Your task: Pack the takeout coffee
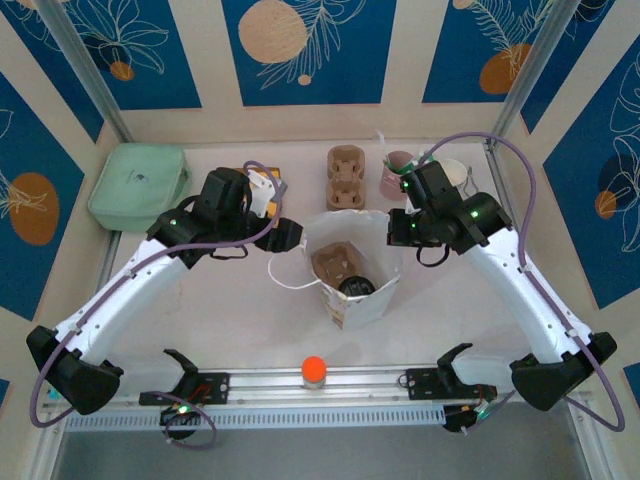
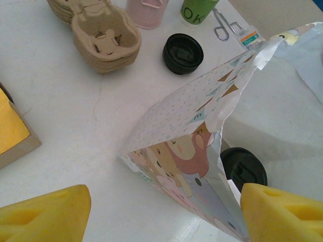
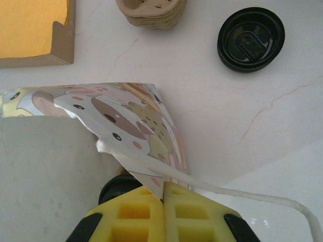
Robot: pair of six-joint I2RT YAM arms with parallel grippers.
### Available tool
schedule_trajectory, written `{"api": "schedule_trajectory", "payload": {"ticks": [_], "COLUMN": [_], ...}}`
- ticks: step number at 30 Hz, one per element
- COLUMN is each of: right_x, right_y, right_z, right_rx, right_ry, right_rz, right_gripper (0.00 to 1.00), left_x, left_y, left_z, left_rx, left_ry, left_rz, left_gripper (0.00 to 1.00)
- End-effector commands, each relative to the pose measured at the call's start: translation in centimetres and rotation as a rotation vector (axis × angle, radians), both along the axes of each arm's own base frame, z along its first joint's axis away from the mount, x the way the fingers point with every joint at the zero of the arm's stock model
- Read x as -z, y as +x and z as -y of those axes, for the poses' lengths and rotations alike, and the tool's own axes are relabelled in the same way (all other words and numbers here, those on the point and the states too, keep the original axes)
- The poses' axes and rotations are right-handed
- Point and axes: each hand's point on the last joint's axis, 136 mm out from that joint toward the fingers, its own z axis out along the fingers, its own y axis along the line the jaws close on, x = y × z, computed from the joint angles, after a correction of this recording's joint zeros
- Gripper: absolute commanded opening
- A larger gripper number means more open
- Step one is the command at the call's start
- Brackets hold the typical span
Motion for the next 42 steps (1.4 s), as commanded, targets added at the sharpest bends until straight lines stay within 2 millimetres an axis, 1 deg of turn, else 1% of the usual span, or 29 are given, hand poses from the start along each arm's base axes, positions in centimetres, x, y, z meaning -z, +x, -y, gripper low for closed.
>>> {"api": "schedule_trajectory", "payload": {"ticks": [1, 10, 13, 21, 25, 30, 38, 42], "right_x": [-0.3, 0.3, 0.2, 0.0, -0.2, 0.0, -0.1, -0.2], "right_y": [-0.1, -0.2, -0.2, 0.2, 0.6, 1.0, 1.7, 1.8], "right_z": [-0.1, -1.6, -2.0, -2.7, -3.4, -4.2, -4.7, -4.2], "right_rx": [0.022, -0.007, -0.012, -0.032, -0.049, -0.067, -0.076, -0.051], "right_ry": [0.053, 0.109, 0.125, 0.136, 0.155, 0.155, 0.146, 0.127], "right_rz": [0.006, -0.03, -0.032, -0.032, -0.034, -0.049, -0.049, -0.046], "right_gripper": [0.0, 0.0, 0.0, 0.0, 0.0, 0.0, 0.0, 0.04], "left_x": [-0.9, -3.1, -3.4, -3.3, -3.3, -3.3, -3.4, -3.6], "left_y": [-0.1, 0.1, 0.2, 0.1, 0.1, 0.1, 0.3, 0.4], "left_z": [0.6, 1.8, 1.9, 1.7, 1.6, 1.5, 1.1, 0.8], "left_rx": [0.008, 0.032, 0.032, 0.027, 0.022, 0.018, 0.006, -0.003], "left_ry": [-0.028, -0.105, -0.112, -0.108, -0.102, -0.097, -0.08, -0.068], "left_rz": [0.01, 0.029, 0.033, 0.033, 0.035, 0.04, 0.056, 0.068], "left_gripper": [0.78, 0.8, 0.81, 0.81, 0.81, 0.81, 0.82, 0.82]}}
